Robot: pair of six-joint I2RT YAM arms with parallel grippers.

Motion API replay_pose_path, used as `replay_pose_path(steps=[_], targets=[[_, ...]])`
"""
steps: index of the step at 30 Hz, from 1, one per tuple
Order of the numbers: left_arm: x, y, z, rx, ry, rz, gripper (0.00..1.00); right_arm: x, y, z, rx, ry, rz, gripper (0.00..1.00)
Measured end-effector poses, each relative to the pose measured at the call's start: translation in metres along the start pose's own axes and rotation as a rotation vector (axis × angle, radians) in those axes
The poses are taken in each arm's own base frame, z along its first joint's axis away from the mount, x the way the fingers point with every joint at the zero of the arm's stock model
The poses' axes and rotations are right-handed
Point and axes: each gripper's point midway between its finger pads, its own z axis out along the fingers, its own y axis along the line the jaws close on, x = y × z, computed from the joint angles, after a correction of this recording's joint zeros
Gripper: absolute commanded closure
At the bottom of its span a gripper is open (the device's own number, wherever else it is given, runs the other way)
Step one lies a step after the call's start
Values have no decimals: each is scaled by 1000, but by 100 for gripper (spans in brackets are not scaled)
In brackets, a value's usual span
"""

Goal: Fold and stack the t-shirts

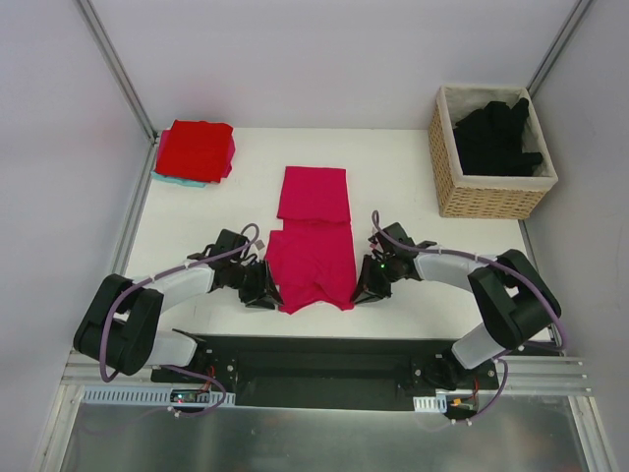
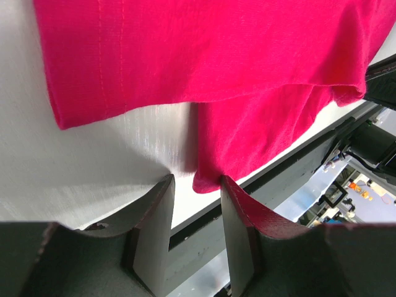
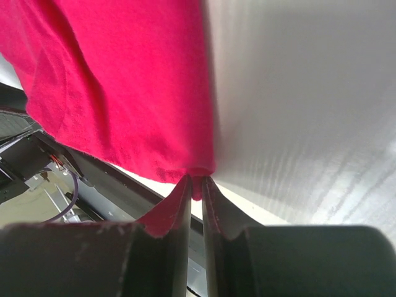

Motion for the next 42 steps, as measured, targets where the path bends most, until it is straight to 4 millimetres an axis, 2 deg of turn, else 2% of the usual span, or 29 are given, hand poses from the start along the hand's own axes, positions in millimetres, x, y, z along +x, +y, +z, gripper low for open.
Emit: replay_pose_path(steps=[6, 9, 10, 13, 14, 23, 32, 42], targets=[[-4, -2, 2, 13, -13, 10, 67, 0, 4, 0, 1, 5, -21, 89], [-4, -3, 5, 21, 0, 6, 81, 2, 3, 0, 6, 10, -23, 91], [-4, -3, 7, 21, 6, 6, 89, 2, 3, 0, 6, 10, -24, 92], [-2, -4, 11, 21, 20, 12, 99, 3, 2, 0, 8, 13, -28, 96], [-2, -4, 11, 22, 22, 13, 100, 3, 2, 0, 9, 14, -28, 99], [2, -10, 4, 50, 2, 36, 100, 12, 3, -6, 54, 58, -89, 99], [27, -12, -13, 63, 25, 16, 100, 57, 1, -10, 114, 153, -184, 99], [70, -25, -36, 85, 101, 45, 100, 115, -2, -14, 164, 227, -244, 99]])
